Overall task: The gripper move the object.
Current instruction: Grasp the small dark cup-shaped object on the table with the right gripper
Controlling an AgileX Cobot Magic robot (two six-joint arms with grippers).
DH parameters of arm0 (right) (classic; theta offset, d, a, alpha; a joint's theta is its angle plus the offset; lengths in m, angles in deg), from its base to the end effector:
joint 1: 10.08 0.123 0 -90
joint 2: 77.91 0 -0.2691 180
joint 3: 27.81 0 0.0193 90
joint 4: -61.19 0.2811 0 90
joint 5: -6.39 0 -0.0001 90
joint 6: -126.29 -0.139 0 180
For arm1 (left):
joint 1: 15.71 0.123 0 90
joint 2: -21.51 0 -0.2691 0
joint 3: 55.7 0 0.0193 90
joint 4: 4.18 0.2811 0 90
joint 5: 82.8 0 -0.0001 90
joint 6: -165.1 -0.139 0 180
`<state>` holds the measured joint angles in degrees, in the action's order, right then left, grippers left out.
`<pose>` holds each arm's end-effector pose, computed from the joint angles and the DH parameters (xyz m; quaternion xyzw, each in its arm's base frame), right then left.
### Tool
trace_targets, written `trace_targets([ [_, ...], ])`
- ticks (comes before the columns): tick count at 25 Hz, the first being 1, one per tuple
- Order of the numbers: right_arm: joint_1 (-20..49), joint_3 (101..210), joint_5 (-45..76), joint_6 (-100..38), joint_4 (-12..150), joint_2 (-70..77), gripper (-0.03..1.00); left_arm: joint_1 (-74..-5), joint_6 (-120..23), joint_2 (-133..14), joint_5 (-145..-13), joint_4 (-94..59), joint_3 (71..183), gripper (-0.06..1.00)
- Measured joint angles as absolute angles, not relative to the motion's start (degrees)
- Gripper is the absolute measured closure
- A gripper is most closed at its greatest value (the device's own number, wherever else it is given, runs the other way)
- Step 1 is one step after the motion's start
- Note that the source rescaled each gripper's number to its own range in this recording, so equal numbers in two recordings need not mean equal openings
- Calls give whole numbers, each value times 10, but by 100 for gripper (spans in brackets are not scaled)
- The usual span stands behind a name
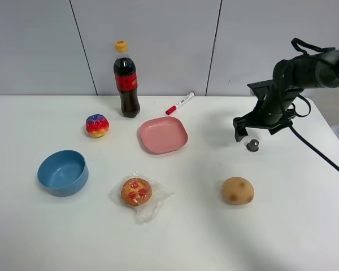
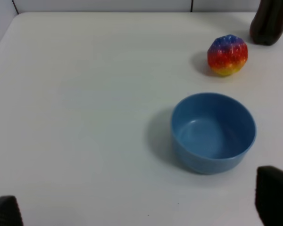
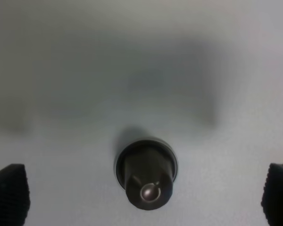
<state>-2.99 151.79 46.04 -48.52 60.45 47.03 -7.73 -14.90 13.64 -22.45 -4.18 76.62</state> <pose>0.4273 0.0520 0.0625 -0.1104 0.9853 -0.0026 0.1307 0.0785 0.0110 0.2740 -0.0590 0.8455 0.0369 0.5294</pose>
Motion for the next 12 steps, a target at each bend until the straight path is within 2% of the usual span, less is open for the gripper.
trace_targets([
  [9,-30,1518,462,-492,602,496,-3,-77,-149,136,-224,-42,766,-6],
  [12,-30,1518,462,-498,602,498,0,-77,-149,136,-224,-42,766,-6],
])
